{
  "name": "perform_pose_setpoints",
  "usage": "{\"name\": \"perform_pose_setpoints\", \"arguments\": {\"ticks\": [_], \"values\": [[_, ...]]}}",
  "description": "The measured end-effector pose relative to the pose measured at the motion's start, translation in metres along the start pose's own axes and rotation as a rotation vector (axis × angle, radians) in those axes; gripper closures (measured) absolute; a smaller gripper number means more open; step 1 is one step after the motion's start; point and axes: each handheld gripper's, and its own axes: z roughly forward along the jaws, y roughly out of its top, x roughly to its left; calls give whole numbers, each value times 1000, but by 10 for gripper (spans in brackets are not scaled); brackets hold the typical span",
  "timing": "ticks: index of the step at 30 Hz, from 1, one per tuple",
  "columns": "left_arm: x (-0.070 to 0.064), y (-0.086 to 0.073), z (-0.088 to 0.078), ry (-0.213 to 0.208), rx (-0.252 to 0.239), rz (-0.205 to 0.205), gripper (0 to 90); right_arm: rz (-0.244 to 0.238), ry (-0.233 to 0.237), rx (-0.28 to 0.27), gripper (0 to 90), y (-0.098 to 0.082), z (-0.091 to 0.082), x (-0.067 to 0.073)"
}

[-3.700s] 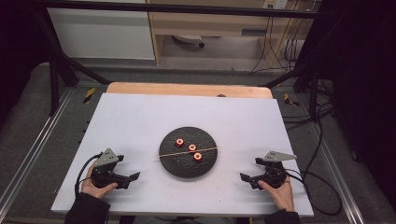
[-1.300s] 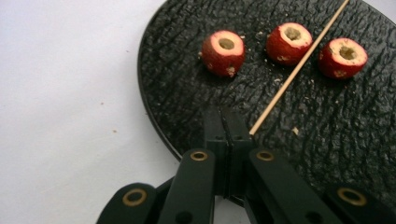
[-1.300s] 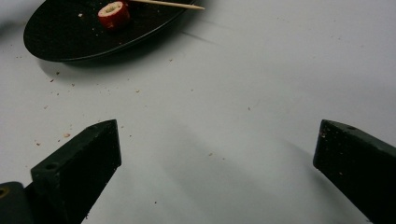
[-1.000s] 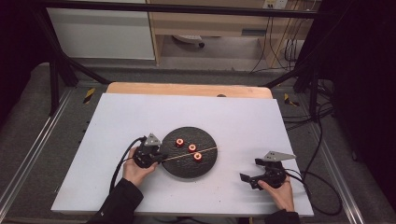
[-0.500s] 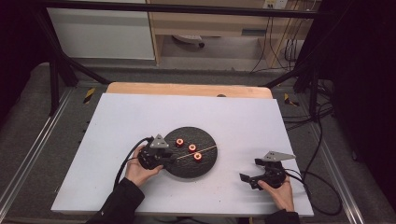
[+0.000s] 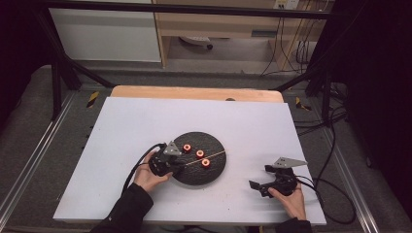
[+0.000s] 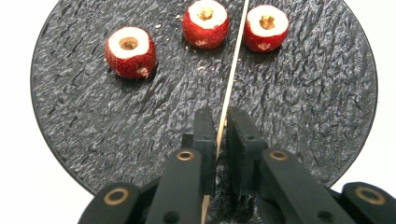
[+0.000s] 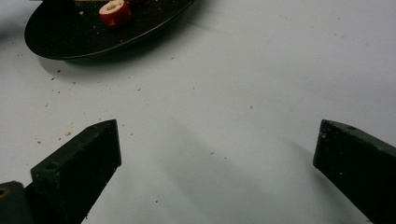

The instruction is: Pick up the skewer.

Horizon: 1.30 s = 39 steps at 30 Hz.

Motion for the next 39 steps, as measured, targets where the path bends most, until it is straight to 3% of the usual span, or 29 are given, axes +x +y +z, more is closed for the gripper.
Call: {"name": "perform_pose_setpoints", "arguments": {"ticks": [8, 19, 26, 34, 37, 38, 39], "values": [[-2, -1, -1, 0, -3, 18, 879, -1, 0, -1, 13, 0, 0, 0], [-8, -1, -15, -8, -66, 7, 884, -2, -1, -29, 7, 3, -4, 1], [-14, 1, -18, -11, -75, 15, 884, -34, -23, -30, 4, 8, -5, 5], [-24, 6, -18, -21, -76, 29, 884, -148, -55, -14, 5, 24, 0, 21], [-31, 10, -16, -25, -71, 34, 884, -235, -68, 1, 10, 32, 5, 32], [-31, 10, -16, -25, -71, 34, 884, -235, -68, 1, 10, 32, 5, 32], [-35, 13, -15, -28, -74, 46, 884, -285, -80, 17, 17, 37, 8, 38]]}}
